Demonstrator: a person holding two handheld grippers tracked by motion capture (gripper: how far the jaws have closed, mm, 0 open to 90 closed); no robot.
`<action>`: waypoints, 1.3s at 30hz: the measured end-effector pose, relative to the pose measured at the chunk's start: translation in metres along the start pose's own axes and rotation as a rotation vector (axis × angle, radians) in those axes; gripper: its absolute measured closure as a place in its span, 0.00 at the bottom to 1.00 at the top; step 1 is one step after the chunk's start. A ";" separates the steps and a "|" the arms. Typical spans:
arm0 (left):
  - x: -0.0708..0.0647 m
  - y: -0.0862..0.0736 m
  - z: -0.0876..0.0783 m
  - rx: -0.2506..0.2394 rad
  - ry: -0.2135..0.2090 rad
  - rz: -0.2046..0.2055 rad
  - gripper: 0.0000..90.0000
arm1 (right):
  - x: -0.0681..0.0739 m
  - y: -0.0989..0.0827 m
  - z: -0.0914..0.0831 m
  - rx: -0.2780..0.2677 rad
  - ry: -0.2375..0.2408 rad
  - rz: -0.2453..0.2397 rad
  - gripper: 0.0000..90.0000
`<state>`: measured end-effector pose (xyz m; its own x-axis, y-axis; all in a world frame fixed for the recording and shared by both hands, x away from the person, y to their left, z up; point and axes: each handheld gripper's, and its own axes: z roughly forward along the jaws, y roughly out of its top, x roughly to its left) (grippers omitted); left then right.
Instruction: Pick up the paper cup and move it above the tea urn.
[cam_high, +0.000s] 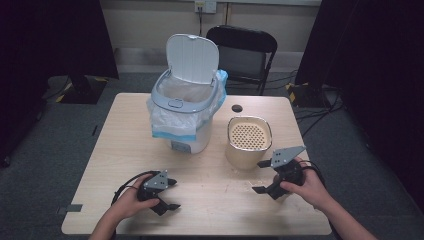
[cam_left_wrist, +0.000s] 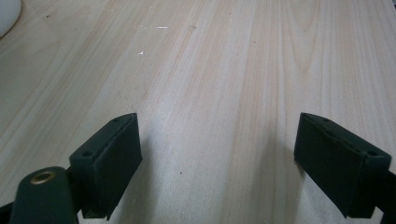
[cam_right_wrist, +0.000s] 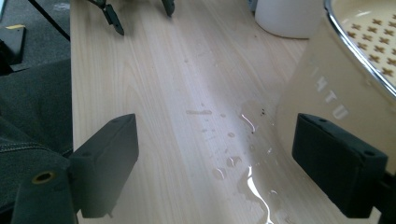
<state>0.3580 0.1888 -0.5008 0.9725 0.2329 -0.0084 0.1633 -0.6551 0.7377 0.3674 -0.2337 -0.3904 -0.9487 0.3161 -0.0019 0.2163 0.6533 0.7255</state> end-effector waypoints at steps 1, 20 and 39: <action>0.000 0.000 0.000 -0.005 -0.002 -0.007 0.16 | -0.001 -0.001 -0.001 -0.002 -0.003 0.001 0.16; 0.000 0.000 0.000 -0.002 -0.003 -0.006 0.15 | -0.013 -0.035 -0.024 -0.017 -0.068 0.063 0.16; 0.000 0.000 0.000 0.000 -0.003 -0.003 0.15 | -0.018 -0.067 -0.041 -0.068 -0.092 0.123 0.16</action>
<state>0.3578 0.1886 -0.5010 0.9725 0.2327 -0.0124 0.1660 -0.6545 0.7376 0.3600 -0.3116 -0.4109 -0.8903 0.4544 0.0294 0.3105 0.5585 0.7692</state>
